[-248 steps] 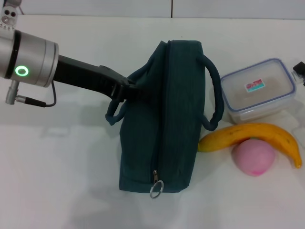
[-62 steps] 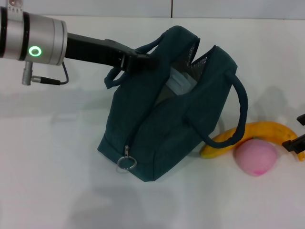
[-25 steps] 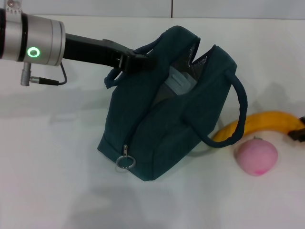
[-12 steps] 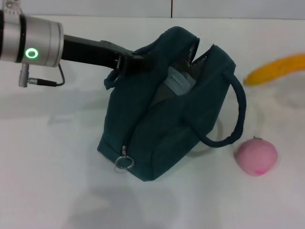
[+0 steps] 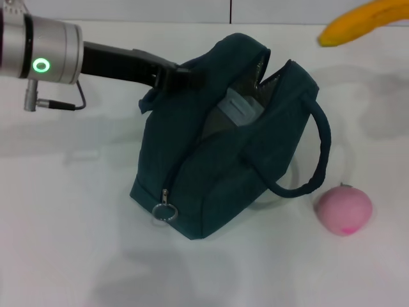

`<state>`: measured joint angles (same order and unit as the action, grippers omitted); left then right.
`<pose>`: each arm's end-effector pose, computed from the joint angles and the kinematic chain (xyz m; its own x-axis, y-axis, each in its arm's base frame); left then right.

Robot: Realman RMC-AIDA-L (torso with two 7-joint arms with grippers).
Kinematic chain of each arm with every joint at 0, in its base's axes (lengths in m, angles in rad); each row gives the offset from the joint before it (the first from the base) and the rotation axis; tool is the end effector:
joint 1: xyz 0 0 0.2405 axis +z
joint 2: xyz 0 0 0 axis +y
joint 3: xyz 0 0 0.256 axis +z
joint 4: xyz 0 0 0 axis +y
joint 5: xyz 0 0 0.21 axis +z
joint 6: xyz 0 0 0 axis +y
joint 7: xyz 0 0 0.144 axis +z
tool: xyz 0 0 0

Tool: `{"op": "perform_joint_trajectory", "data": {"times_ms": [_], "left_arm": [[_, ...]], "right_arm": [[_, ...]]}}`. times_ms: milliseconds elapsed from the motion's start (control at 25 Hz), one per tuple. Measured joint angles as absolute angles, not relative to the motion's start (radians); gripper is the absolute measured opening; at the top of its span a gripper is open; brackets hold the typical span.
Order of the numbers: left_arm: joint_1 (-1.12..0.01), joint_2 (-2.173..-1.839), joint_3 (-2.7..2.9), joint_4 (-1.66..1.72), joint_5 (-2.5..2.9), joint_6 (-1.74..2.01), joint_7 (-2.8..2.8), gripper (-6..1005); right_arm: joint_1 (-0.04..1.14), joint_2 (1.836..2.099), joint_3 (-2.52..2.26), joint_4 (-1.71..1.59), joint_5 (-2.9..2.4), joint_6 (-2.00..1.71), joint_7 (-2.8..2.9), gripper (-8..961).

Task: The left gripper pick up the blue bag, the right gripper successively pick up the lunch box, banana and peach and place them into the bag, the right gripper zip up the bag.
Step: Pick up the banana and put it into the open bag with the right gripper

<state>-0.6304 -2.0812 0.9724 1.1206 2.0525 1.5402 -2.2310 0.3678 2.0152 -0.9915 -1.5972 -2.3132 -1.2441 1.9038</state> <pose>-0.1611 0.3743 0.0292 0.7194 0.5986 0.3524 0.6542 -0.7544 -0.0539 0.2131 0.3730 0.1456 0.9757 -0.2129 -0.0519 -0.1742 -0.6096 -0.7733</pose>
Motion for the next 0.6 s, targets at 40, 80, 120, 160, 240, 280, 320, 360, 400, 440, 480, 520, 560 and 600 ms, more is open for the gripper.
{"op": "perform_joint_trajectory", "data": {"times_ms": [40,80,120,160,240,280,320,360,400,440,480,520,560,600], "left_arm": [[-0.636,-2.081,0.973,1.121,2.053,1.540,-2.232,62],[-0.641,-2.082,0.972,1.120,2.053,1.540,-2.235,62],[-0.646,-2.083,0.972,1.121,2.052,1.540,-2.238,62],[-0.650,-2.083,0.973,1.122,2.051,1.540,-2.241,62],[-0.657,-2.083,0.973,1.126,2.048,1.540,-2.251,62],[-0.658,-2.082,0.972,1.127,2.047,1.540,-2.254,62],[-0.658,-2.082,0.972,1.128,2.047,1.540,-2.259,62],[-0.658,-2.081,0.973,1.129,2.047,1.540,-2.262,62],[-0.659,-2.080,0.972,1.129,2.046,1.540,-2.266,62],[-0.660,-2.080,0.972,1.129,2.046,1.540,-2.267,62],[-0.662,-2.080,0.973,1.129,2.046,1.540,-2.268,62],[-0.665,-2.080,0.973,1.130,2.046,1.541,-2.269,62],[-0.667,-2.081,0.974,1.130,2.046,1.542,-2.270,62],[-0.668,-2.082,0.976,1.131,2.046,1.543,-2.270,62]], "right_arm": [[0.381,2.015,-0.996,-1.595,-2.304,-1.265,1.891,432],[0.391,2.015,-1.000,-1.592,-2.302,-1.284,1.888,432],[0.402,2.015,-1.003,-1.587,-2.300,-1.303,1.885,433],[0.414,2.015,-1.006,-1.579,-2.301,-1.321,1.885,434],[0.436,2.015,-1.019,-1.557,-2.308,-1.353,1.885,436],[0.443,2.015,-1.030,-1.546,-2.313,-1.361,1.885,437],[0.450,2.014,-1.046,-1.535,-2.320,-1.366,1.885,438],[0.454,2.013,-1.059,-1.526,-2.325,-1.368,1.885,439],[0.458,2.012,-1.070,-1.517,-2.335,-1.369,1.886,440],[0.463,2.012,-1.076,-1.509,-2.347,-1.370,1.887,441],[0.468,2.013,-1.078,-1.502,-2.359,-1.370,1.890,442],[0.473,2.014,-1.079,-1.496,-2.372,-1.370,1.891,443],[0.484,2.015,-1.080,-1.485,-2.394,-1.368,1.896,443],[0.491,2.016,-1.083,-1.478,-2.407,-1.364,1.900,444]]}}
